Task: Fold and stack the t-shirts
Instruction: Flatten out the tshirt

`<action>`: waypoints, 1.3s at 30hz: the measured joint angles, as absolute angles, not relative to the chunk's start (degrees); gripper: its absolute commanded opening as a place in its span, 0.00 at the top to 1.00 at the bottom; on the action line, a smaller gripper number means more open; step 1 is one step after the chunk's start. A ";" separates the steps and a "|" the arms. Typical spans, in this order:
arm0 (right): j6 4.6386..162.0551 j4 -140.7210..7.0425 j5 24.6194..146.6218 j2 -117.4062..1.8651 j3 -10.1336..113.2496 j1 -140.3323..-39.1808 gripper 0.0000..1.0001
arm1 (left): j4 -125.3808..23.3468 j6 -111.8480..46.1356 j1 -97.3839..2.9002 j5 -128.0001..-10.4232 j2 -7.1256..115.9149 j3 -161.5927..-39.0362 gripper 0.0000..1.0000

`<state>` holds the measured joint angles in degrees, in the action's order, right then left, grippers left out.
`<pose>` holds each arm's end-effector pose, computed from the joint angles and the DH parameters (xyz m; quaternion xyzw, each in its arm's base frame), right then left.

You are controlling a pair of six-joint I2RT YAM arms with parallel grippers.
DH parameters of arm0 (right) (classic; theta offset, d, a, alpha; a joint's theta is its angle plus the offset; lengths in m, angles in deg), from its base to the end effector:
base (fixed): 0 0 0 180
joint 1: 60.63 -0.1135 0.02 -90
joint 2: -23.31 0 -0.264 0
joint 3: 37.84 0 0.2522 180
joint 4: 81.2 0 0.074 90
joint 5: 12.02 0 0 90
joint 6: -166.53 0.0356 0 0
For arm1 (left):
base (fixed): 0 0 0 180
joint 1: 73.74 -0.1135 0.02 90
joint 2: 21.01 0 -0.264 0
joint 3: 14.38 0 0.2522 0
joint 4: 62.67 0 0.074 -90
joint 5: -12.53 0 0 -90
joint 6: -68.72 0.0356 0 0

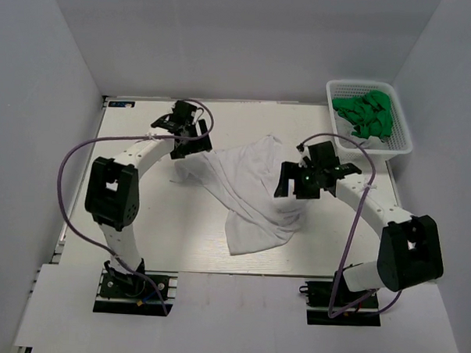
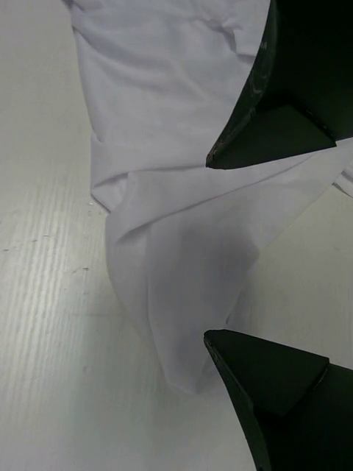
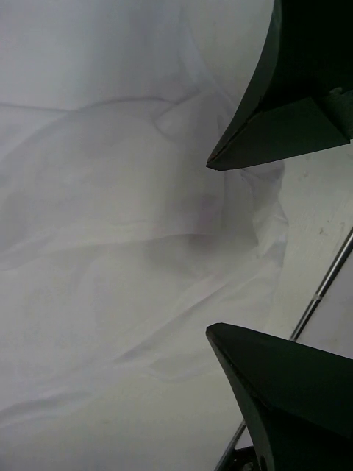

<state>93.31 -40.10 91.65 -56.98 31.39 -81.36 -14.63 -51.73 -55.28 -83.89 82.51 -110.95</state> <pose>0.2679 0.1104 0.2396 -0.0709 0.9374 0.2101 0.2687 0.3758 -0.1212 0.2501 -0.1162 0.9452 -0.0757 0.2955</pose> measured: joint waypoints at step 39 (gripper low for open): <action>88.15 -39.05 82.49 -75.60 57.85 -78.43 0.10 | -5.82 -54.38 -54.61 -88.70 67.72 -93.73 0.00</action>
<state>88.15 -39.05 82.49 -75.60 57.85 -78.43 -5.82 -54.38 -54.61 -88.70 67.72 -93.73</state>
